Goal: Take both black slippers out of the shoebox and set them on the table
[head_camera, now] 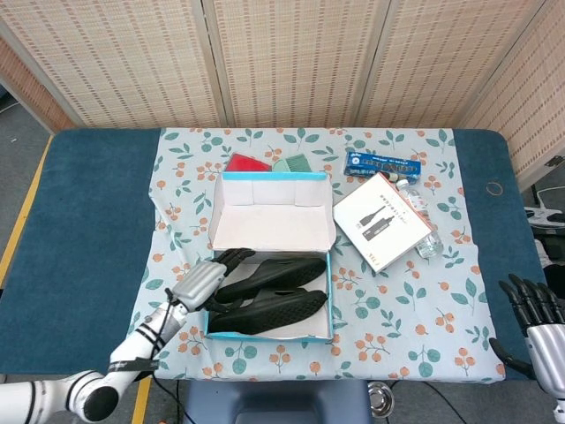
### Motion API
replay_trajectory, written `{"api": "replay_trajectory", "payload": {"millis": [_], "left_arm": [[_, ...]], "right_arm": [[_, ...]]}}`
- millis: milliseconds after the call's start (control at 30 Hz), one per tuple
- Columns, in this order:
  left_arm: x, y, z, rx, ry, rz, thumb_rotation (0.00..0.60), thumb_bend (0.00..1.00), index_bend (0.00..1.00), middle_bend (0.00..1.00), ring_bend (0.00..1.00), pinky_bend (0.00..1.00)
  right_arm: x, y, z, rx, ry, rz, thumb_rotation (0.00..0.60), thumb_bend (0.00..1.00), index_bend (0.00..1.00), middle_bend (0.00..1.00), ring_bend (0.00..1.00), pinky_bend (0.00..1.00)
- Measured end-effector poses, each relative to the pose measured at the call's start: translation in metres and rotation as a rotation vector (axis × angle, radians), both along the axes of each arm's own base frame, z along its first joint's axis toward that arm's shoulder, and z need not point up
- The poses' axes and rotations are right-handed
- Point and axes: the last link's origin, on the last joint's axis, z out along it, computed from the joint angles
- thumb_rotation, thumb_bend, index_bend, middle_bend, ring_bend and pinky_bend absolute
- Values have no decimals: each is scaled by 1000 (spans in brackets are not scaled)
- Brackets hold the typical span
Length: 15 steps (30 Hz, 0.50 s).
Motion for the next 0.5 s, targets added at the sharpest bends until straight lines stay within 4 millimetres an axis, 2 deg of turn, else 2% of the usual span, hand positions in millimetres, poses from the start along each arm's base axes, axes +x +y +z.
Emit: {"api": "replay_trajectory", "payload": {"millis": [233,500], "left_arm": [[9,12,-27,-3,16,15,600,360,0,115,113,360],[9,21,-40,19,80,25,600,358,20,165,142,408]], "right_arm": [[-1,-1,2,-7,0,-7,582,194,0,0,0,0],[-3,-2,5,-11,-3,-15,581,194,0,0,0,0]]}}
